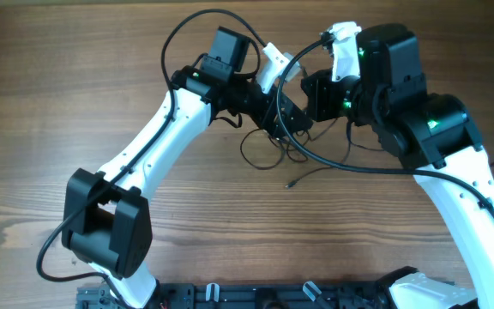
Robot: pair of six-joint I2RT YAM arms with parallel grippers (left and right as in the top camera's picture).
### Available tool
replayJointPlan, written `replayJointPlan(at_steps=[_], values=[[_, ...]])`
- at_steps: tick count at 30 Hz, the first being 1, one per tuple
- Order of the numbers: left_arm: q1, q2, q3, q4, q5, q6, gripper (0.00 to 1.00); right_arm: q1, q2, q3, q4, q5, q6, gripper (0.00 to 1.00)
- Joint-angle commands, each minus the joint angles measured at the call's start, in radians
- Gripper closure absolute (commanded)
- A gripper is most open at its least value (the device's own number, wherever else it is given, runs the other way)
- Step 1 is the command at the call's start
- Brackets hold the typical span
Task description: Untangle cables
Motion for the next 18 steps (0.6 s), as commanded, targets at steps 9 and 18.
replayJointPlan(at_steps=[9, 18], values=[[-0.008, 0.035, 0.002, 0.008, -0.040, 0.019, 0.21, 0.000, 0.005, 0.010, 0.011, -0.017, 0.010, 0.96], [-0.007, 0.083, 0.002, 0.008, -0.060, 0.025, 0.89, 0.000, 0.005, 0.010, 0.018, -0.011, 0.010, 0.96]])
